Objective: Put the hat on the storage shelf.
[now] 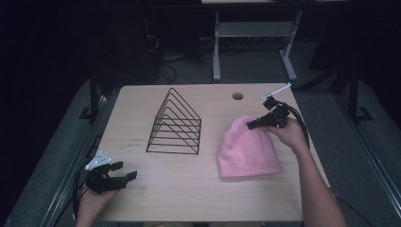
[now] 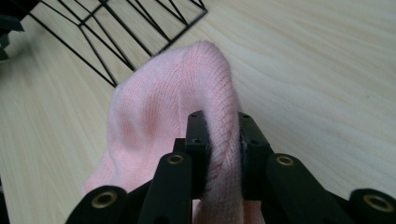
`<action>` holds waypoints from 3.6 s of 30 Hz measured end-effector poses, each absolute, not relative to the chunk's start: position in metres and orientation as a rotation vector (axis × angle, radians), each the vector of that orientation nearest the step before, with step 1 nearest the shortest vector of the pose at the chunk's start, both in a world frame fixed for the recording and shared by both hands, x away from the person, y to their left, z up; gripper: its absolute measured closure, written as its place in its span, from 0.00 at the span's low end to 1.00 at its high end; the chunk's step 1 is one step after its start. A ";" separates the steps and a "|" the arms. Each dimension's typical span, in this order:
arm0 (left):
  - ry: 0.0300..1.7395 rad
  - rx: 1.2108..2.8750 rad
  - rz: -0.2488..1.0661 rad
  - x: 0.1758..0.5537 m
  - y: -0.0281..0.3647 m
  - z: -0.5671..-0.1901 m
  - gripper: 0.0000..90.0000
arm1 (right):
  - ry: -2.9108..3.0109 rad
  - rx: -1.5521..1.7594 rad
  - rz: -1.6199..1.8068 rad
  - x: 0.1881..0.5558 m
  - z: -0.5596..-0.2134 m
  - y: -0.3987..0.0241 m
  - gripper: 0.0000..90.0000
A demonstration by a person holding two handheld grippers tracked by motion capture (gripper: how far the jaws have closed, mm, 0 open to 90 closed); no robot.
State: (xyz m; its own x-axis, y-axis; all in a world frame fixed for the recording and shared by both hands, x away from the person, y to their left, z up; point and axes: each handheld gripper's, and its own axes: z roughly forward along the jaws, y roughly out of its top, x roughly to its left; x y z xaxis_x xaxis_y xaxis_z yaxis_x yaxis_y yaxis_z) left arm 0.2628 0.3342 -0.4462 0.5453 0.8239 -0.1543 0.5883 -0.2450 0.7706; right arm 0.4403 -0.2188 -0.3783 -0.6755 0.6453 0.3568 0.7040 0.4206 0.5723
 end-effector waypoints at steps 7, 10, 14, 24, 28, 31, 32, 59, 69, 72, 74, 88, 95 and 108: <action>1.134 1.946 0.369 0.262 0.332 -0.442 0.25 | -2.609 -1.163 -1.175 0.430 -0.355 -0.212 0.86; 1.128 1.947 0.366 0.262 0.330 -0.441 0.25 | -2.621 -1.143 -1.206 0.425 -0.342 -0.210 0.86; 1.115 1.958 0.366 0.263 0.327 -0.438 0.25 | -2.653 -1.106 -1.216 0.422 -0.327 -0.206 0.87; 1.069 1.977 0.364 0.267 0.319 -0.427 0.25 | -2.670 -1.034 -1.296 0.413 -0.300 -0.203 0.87; 1.053 1.991 0.361 0.269 0.318 -0.421 0.25 | -2.674 -1.017 -1.311 0.411 -0.289 -0.202 0.87; 1.026 1.987 0.328 0.269 0.319 -0.414 0.25 | -2.666 -1.002 -1.327 0.410 -0.282 -0.201 0.87; 1.019 1.986 0.329 0.269 0.319 -0.413 0.25 | -2.666 -0.995 -1.328 0.410 -0.280 -0.201 0.87; 0.851 2.037 0.263 0.287 0.302 -0.362 0.20 | -2.710 -0.850 -1.386 0.405 -0.229 -0.171 0.87; 0.806 2.052 0.272 0.289 0.297 -0.339 0.20 | -2.733 -0.782 -1.427 0.399 -0.201 -0.157 0.87; 0.791 2.056 0.275 0.289 0.296 -0.332 0.20 | -2.736 -0.752 -1.444 0.397 -0.193 -0.152 0.87; 0.784 2.059 0.283 0.290 0.296 -0.328 0.20 | -2.746 -0.735 -1.451 0.397 -0.188 -0.148 0.87; 0.724 2.092 0.262 0.297 0.285 -0.316 0.20 | -2.786 -0.640 -1.427 0.397 -0.168 -0.114 0.87; 0.699 2.094 0.244 0.304 0.278 -0.313 0.20 | -2.767 -0.605 -1.429 0.400 -0.164 -0.096 0.87; 0.688 2.095 0.211 0.316 0.274 -0.308 0.22 | -2.748 -0.545 -1.425 0.408 -0.161 -0.067 0.86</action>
State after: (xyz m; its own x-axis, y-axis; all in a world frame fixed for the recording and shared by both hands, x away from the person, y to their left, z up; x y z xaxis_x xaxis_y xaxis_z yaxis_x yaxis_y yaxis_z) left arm 0.3159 0.2738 -0.3079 0.8312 0.5462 -0.1038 0.3937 -0.4464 0.8036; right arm 0.4079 -0.0667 -0.1613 -0.9399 0.3036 0.1562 0.3026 0.5289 0.7929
